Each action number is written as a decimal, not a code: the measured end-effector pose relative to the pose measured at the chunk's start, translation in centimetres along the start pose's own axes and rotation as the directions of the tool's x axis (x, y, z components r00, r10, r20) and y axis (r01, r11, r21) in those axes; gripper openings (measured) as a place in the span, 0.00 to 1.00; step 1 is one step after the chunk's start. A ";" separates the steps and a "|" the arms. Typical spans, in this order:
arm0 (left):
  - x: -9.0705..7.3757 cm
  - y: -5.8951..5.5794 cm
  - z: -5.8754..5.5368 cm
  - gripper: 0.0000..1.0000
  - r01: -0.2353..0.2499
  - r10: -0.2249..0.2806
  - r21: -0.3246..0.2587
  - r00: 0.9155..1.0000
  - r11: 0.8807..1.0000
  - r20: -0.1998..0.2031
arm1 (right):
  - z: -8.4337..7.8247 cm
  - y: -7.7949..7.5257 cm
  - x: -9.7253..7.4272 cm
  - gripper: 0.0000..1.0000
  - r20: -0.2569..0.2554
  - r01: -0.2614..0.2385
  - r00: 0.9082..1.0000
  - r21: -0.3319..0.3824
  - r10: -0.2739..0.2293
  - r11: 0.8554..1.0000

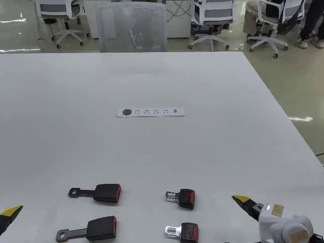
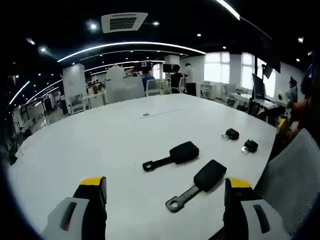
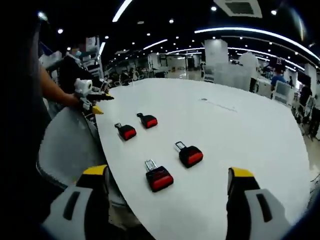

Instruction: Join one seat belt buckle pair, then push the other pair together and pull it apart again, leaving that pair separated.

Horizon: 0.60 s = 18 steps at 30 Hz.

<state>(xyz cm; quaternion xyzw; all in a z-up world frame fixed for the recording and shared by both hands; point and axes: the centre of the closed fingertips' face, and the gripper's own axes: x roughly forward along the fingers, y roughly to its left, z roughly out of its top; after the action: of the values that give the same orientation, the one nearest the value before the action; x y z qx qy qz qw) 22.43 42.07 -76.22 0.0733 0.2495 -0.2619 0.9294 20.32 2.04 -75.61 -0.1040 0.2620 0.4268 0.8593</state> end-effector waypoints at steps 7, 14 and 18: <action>0.3 -1.2 -0.3 1.00 0.039 -0.038 0.047 0.999 0.998 -0.021 | -0.3 0.9 0.3 1.00 -0.015 -0.018 1.000 -0.024 0.018 1.000; 0.4 -1.3 -0.6 1.00 0.050 -0.048 0.064 0.998 0.997 -0.036 | -1.2 1.3 0.9 1.00 -0.074 -0.036 0.997 -0.069 0.031 0.997; 0.4 -1.2 -0.6 1.00 0.047 -0.045 0.066 0.998 0.997 -0.035 | -0.9 1.2 1.0 1.00 -0.075 -0.045 0.996 -0.073 0.039 0.996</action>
<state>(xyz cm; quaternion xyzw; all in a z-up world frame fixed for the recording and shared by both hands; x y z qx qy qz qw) 21.81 41.06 -76.96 0.1029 0.2577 -0.2901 0.9159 19.52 3.06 -76.83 -0.1460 0.2795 0.4501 0.8354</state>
